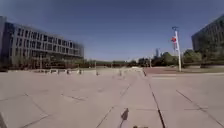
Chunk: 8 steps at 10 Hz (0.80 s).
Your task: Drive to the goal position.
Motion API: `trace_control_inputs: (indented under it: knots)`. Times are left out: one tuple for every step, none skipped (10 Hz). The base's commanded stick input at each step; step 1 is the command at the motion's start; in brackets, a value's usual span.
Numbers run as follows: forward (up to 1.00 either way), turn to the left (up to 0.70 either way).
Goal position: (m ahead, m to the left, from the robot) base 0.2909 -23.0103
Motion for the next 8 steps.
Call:
trace_control_inputs:
  knots:
    - [0.00, -0.45]
    - [0.00, -0.45]
    - [0.00, -0.45]
    - [0.00, -0.45]
    - [0.00, -0.45]
    - [0.00, -0.45]
    - [0.00, -0.45]
    - [0.00, -0.45]
